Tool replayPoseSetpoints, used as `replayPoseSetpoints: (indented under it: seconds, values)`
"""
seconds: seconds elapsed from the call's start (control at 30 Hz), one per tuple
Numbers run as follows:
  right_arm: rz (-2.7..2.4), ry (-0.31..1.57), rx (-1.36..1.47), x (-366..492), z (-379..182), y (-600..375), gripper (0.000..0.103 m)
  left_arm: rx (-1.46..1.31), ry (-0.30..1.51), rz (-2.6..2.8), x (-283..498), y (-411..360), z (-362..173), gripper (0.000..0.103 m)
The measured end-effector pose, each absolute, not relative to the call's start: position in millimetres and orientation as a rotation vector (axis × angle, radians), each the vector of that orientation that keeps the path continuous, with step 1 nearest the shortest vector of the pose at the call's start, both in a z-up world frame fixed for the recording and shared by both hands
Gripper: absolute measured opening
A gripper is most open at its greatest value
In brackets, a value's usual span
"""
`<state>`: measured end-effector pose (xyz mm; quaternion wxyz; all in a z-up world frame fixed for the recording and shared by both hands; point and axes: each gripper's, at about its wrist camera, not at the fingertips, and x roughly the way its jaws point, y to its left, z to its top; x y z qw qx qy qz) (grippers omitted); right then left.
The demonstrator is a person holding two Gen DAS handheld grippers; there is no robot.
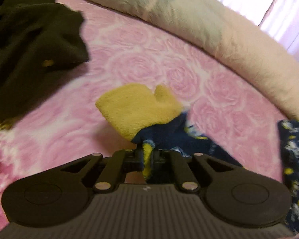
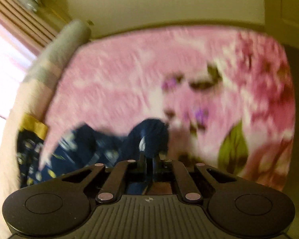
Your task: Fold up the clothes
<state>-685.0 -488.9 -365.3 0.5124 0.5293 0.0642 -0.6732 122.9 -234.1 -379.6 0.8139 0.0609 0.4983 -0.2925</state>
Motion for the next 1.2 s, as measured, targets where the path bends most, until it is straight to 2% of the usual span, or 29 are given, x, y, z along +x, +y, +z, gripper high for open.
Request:
replayPoseSetpoints:
  seconds: [0.1,0.2,0.37,0.43,0.5,0.53,0.6,0.8,0.93,1.07,1.13,1.2]
  values:
    - [-1.632,0.172,1.184,-691,-332,-480,0.003,0.236,1.040,-0.650,86,-193,-364,0.006]
    - [-1.673,0.216,1.164,-705,-322,-460,0.003,0.350,1.068,-0.613,53,-165,-385,0.007]
    - [-1.673,0.433,1.375,-721,-385,-451,0.004,0.570,1.132,-0.502,28,-158,-440,0.019]
    - [-1.654,0.510,1.423,-720,-403,-453,0.008,0.609,1.109,-0.486,20,-151,-434,0.023]
    - [-1.648,0.574,1.414,-718,-411,-454,0.066,0.627,1.084,-0.457,15,-143,-423,0.029]
    - [-1.661,0.603,1.369,-717,-407,-454,0.074,0.627,1.073,-0.425,14,-138,-416,0.033]
    - [-1.684,0.658,1.277,-716,-401,-454,0.074,0.626,1.054,-0.357,12,-130,-405,0.033]
    - [-1.750,0.673,1.210,-733,-385,-460,0.074,0.546,1.074,-0.282,4,-135,-384,0.033]
    - [-1.625,0.530,1.278,-733,-377,-469,0.074,0.570,1.083,-0.441,-27,-190,-375,0.033]
    - [-1.516,0.582,1.190,-694,-375,-489,0.074,0.585,1.047,-0.641,-57,-247,-359,0.034]
    - [-1.480,0.585,1.153,-674,-376,-501,0.074,0.618,1.005,-0.738,-63,-277,-354,0.040]
    - [-1.459,0.555,1.143,-659,-376,-514,0.074,0.651,0.975,-0.813,-64,-306,-354,0.042]
